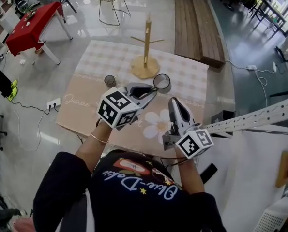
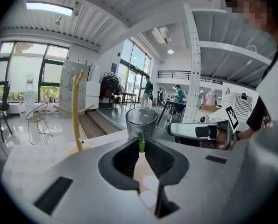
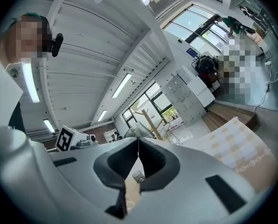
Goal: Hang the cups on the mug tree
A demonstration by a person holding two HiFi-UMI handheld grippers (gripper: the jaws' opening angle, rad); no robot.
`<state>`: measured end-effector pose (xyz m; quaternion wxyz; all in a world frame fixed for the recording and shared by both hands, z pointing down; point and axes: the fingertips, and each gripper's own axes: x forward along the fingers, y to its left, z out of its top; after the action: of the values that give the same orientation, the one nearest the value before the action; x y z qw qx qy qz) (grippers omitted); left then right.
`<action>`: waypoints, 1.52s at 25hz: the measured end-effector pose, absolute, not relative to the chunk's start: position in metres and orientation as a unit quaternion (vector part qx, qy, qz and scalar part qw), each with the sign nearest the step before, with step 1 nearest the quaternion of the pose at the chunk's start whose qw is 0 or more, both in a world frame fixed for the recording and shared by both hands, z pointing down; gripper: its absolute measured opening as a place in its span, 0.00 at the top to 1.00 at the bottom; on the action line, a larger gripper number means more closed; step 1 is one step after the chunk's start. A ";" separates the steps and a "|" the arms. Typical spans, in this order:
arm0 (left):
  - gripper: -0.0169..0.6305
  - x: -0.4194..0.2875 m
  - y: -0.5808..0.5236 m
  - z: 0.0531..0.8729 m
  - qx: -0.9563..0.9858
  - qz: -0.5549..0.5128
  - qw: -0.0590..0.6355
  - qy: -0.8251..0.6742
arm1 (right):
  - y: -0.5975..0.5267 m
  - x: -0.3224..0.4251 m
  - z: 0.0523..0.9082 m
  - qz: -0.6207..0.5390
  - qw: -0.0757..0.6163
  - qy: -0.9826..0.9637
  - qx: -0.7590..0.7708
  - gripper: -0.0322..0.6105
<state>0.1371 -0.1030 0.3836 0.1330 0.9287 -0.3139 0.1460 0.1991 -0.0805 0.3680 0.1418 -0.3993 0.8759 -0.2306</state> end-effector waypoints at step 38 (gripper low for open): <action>0.90 0.148 -0.135 0.363 0.940 0.109 0.180 -0.269 | -0.126 0.199 0.351 -0.227 0.202 0.850 -0.430 0.93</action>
<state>0.1483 -0.1348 0.3626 0.1795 0.9400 -0.2688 0.1094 0.1988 -0.1259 0.3511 0.2020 -0.4299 0.8501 -0.2275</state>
